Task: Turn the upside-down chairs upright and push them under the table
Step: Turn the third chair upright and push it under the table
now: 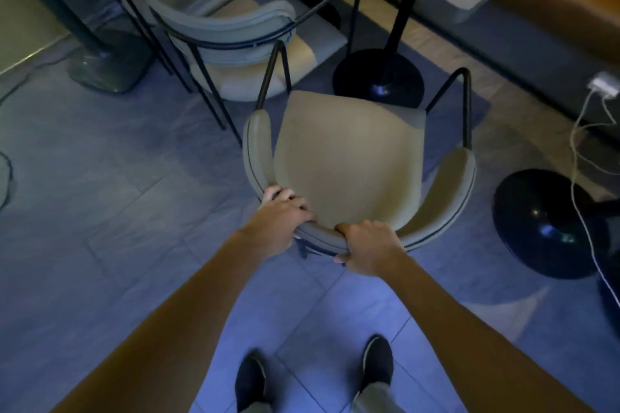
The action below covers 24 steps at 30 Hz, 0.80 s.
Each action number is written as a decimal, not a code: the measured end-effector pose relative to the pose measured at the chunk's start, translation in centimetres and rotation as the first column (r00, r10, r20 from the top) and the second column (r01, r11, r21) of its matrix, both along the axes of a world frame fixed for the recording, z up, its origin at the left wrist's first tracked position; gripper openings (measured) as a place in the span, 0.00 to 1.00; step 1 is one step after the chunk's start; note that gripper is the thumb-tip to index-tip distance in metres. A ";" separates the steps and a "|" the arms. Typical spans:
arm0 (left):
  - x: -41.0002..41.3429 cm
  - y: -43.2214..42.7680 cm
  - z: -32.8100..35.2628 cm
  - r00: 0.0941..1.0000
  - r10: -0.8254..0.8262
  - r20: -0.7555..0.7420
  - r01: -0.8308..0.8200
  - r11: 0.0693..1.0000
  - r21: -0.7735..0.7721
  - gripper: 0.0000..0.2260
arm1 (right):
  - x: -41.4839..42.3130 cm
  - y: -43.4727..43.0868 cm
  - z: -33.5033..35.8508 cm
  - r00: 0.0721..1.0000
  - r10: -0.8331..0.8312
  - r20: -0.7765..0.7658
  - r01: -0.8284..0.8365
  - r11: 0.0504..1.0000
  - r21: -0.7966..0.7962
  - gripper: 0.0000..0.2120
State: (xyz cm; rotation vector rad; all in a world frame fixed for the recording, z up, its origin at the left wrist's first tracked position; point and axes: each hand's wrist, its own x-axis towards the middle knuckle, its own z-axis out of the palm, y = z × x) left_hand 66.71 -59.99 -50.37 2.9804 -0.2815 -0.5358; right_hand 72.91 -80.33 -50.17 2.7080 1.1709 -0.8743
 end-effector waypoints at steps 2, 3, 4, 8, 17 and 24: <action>-0.2 0.6 -0.5 0.998 -0.039 0.041 0.041 0.998 -0.037 0.24 | -0.6 0.3 0.0 0.998 -0.054 0.028 0.055 0.998 -0.017 0.20; -0.2 0.8 -0.7 0.996 -0.060 0.060 0.063 0.997 -0.053 0.23 | -0.9 0.4 -0.1 0.995 -0.086 0.048 0.087 0.996 -0.021 0.20; -0.1 0.9 -0.8 0.995 -0.072 0.072 0.076 0.995 -0.061 0.21 | -1.1 0.5 0.0 0.992 -0.106 0.066 0.108 0.994 -0.027 0.20; 0.4 1.4 -0.4 0.988 -0.125 0.094 0.133 0.987 -0.091 0.17 | -2.0 0.9 0.4 0.981 -0.179 0.074 0.183 0.981 -0.067 0.23; 6.0 3.6 -0.4 0.972 -0.209 0.106 0.222 0.967 -0.128 0.11 | 0.9 2.3 0.2 0.954 -0.282 0.104 0.285 0.958 -0.014 0.22; 11.2 6.5 -0.6 0.953 -0.263 0.147 0.282 0.950 -0.130 0.09 | 4.4 5.1 -0.5 0.922 -0.371 0.111 0.369 0.929 0.039 0.21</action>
